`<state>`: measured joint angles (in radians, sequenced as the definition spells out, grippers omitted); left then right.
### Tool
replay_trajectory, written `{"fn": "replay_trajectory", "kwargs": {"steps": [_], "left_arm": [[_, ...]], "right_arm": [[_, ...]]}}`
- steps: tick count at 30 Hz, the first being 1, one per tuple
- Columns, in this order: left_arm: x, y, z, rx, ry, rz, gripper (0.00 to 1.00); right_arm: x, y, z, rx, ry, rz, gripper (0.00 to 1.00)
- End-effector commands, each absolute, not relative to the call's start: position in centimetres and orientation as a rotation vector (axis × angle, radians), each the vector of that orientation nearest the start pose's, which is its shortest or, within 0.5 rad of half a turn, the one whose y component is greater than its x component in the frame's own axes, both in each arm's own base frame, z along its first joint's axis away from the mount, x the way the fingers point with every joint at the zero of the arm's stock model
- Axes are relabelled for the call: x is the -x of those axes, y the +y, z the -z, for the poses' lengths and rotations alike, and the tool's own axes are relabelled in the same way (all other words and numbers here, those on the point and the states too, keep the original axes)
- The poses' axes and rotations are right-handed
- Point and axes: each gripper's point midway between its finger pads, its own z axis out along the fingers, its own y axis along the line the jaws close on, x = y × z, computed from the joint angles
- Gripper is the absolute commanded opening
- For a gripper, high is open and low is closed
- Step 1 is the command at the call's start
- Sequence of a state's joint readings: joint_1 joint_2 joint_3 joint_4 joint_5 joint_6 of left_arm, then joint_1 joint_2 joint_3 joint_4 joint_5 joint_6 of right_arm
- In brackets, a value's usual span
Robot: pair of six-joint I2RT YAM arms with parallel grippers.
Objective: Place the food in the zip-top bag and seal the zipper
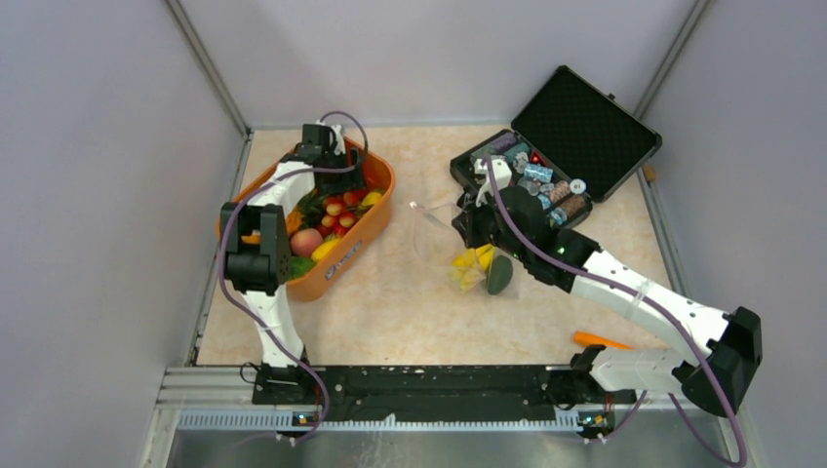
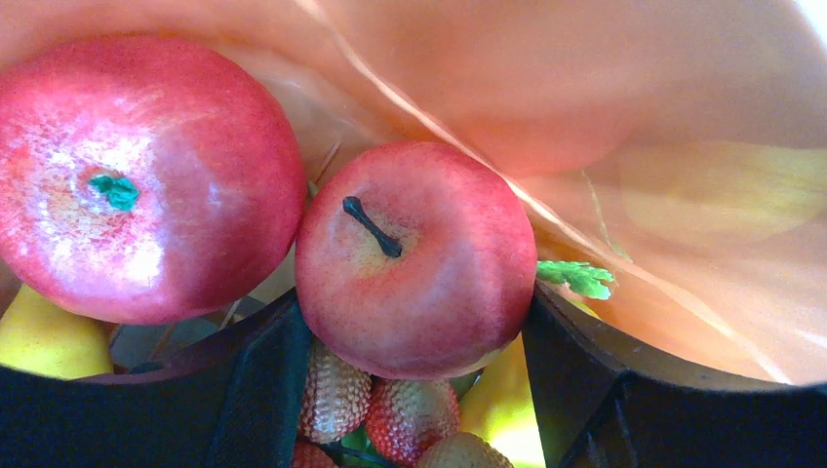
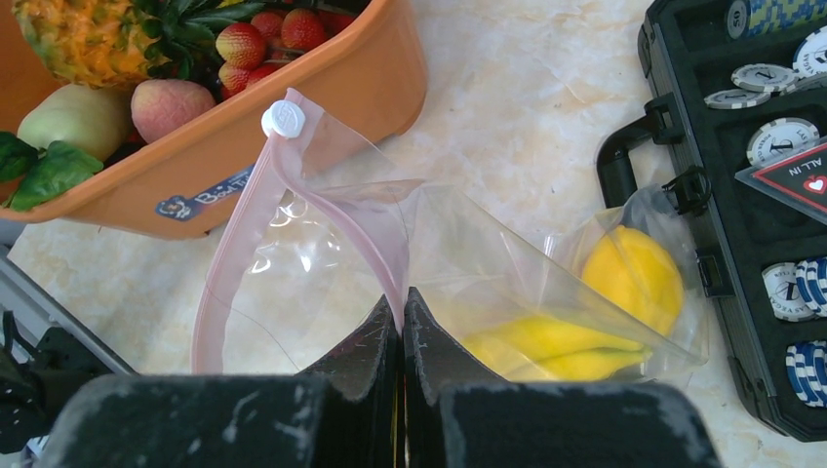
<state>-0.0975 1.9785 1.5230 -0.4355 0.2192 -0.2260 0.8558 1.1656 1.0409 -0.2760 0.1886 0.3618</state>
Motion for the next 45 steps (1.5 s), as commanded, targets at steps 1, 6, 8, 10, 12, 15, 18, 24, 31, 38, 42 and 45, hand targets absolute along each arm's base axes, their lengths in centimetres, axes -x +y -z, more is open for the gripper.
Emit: {"fn": "replay_trajectory", "kwargs": {"steps": [1,6,8,10,12,15,18,24,31,38,42,45], "left_arm": [[-50.0,-9.6,-11.7,0.087,2.331,0.438,0.52],[-49.1,-9.6,-14.3,0.081,2.251,0.455,0.28],[-48.6,-9.6,-15.2,0.081,2.236,0.459,0.26],[-48.1,-9.7,-15.9,0.079,2.225,0.464,0.26],[-47.6,-9.7,-16.3,0.081,2.218,0.47,0.26],[-46.9,-9.9,-16.9,0.077,2.21,0.493,0.25],[-46.3,-10.1,-17.7,0.079,2.193,0.515,0.24],[-44.5,-10.4,-19.7,0.089,2.133,0.553,0.24],[-42.0,-10.5,-22.5,0.102,2.072,0.586,0.22],[-38.5,-12.5,-26.1,0.031,1.977,0.709,0.22],[-35.9,-14.4,-27.3,-0.018,1.944,0.79,0.21],[-33.0,-17.3,-29.2,-0.121,1.891,0.864,0.23]], "right_arm": [[-26.0,27.7,-26.8,0.351,1.932,-0.649,0.0],[-26.0,27.7,-26.8,0.351,1.93,-0.649,0.0],[-26.0,27.7,-26.8,0.349,1.927,-0.65,0.0],[-26.1,27.7,-26.8,0.348,1.925,-0.652,0.0],[-26.0,27.8,-26.8,0.349,1.926,-0.656,0.0],[-26.0,27.8,-26.7,0.348,1.929,-0.656,0.0],[-25.9,27.8,-26.7,0.349,1.929,-0.658,0.0],[-25.9,27.8,-26.7,0.349,1.925,-0.661,0.0],[-26.1,28.0,-26.5,0.339,1.927,-0.667,0.0],[-26.7,28.6,-26.5,0.32,1.932,-0.668,0.0],[-26.9,28.7,-26.4,0.308,1.933,-0.671,0.0],[-27.2,28.6,-26.5,0.285,1.923,-0.66,0.0]]}}
